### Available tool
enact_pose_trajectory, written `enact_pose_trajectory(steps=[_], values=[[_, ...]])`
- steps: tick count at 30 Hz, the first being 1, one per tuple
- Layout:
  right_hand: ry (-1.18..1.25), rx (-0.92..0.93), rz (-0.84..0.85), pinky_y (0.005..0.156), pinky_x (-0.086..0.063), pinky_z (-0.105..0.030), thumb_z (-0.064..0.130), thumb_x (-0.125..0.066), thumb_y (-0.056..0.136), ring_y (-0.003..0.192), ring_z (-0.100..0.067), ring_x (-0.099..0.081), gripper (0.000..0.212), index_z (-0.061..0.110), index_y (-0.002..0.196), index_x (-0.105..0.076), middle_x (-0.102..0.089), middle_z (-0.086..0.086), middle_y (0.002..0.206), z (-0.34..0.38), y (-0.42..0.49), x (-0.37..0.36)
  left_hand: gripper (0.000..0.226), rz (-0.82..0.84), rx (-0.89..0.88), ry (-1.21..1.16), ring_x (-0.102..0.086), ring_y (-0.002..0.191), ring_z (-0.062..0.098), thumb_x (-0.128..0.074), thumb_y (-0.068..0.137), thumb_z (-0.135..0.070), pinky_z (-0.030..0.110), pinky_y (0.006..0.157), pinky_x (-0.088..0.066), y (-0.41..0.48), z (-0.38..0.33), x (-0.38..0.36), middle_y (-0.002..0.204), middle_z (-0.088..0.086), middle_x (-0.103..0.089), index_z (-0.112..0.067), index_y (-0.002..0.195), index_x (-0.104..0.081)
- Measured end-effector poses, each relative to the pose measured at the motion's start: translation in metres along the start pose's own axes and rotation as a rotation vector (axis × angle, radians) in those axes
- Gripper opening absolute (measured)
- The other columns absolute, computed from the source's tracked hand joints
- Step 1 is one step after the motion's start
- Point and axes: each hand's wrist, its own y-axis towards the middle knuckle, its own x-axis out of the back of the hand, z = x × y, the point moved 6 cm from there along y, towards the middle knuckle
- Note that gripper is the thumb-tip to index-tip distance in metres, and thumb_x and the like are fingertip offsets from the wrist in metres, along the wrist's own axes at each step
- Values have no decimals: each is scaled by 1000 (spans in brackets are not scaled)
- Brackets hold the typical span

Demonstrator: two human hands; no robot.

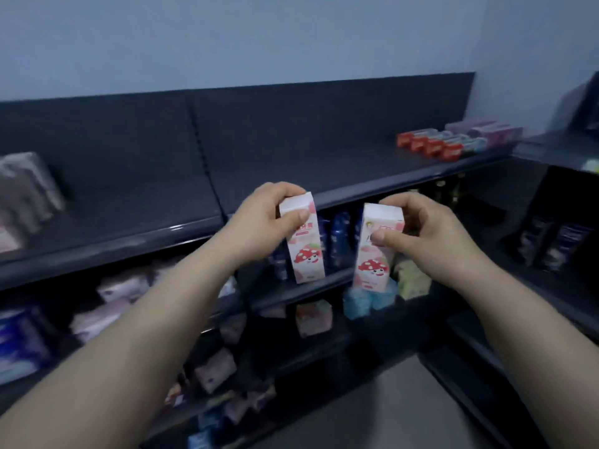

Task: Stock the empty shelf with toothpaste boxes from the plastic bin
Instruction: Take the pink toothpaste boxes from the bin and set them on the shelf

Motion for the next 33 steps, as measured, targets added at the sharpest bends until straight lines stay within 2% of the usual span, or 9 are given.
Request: enact_pose_trajectory(steps=[3, 6, 9, 13, 19, 23, 25, 29, 33], values=[[27, 69, 58, 62, -47, -12, 10, -79, 74, 71, -2, -61, 32, 26, 95, -62, -68, 7, 82, 24, 37, -53, 26, -94, 52, 67, -56, 89, 0, -59, 91, -25, 13, 80, -40, -1, 39, 53, 108, -4, -49, -26, 117, -57], [55, 130, 136, 63, -44, -8, 12, -77, 76, 73, -1, -59, 30, 30, 94, -61, -68, 9, 83, 46, 70, -102, 23, -185, 87, 115, -52, 80, -17, -59, 91, -23, -2, 70, -34, -3, 72, 98, 106, -3, -48, -27, 113, -56], [106, 181, 214, 59, -43, -6, 13, -75, 79, 73, 1, -59, 28, 30, 96, -61, -67, 8, 85, 70, 102, -146, 24, -257, 137, 162, -53, 88, -7, -59, 91, -21, -3, 70, -33, -2, 102, 137, 110, 0, -49, -25, 114, -55], [173, 262, 294, 59, -44, -7, 11, -74, 80, 67, 3, -59, 27, 27, 98, -62, -68, 8, 83, 97, 150, -201, 24, -326, 178, 233, -54, 104, 12, -60, 90, -18, 12, 84, -42, 6, 136, 184, 114, 2, -56, -20, 114, -55], [246, 333, 431, 69, -50, -22, 12, -73, 80, 75, -10, -66, 27, 29, 99, -63, -70, 6, 85, 124, 215, -282, 19, -391, 290, 290, -58, 87, 1, -57, 92, -24, 12, 74, -46, 12, 180, 244, 108, -8, -58, -24, 111, -51], [264, 381, 503, 56, -41, -7, 17, -70, 84, 67, 5, -61, 27, 31, 105, -60, -67, 10, 83, 143, 241, -334, 22, -445, 374, 385, -58, 86, 4, -55, 94, -29, 14, 66, -47, 1, 204, 284, 105, -15, -57, -25, 115, -53], [262, 394, 519, 55, -41, -6, 18, -69, 85, 68, 6, -61, 28, 32, 106, -59, -66, 12, 83, 152, 251, -358, 21, -500, 361, 429, -58, 94, 7, -56, 94, -29, 20, 72, -47, 0, 209, 309, 108, -12, -59, -24, 114, -54], [212, 403, 515, 73, -45, -16, 17, -68, 86, 82, 3, -60, 35, 29, 117, -57, -63, 15, 91, 171, 265, -403, 25, -594, 366, 376, -59, 98, 11, -57, 93, -35, 29, 84, -50, 0, 228, 360, 107, -8, -61, -21, 113, -53], [166, 386, 502, 79, -47, -22, 19, -69, 85, 82, -3, -58, 41, 26, 123, -55, -61, 11, 92, 184, 267, -438, 22, -542, 395, 346, -62, 96, 13, -58, 92, -34, 33, 79, -53, -1, 253, 394, 103, -9, -63, -23, 111, -56]])
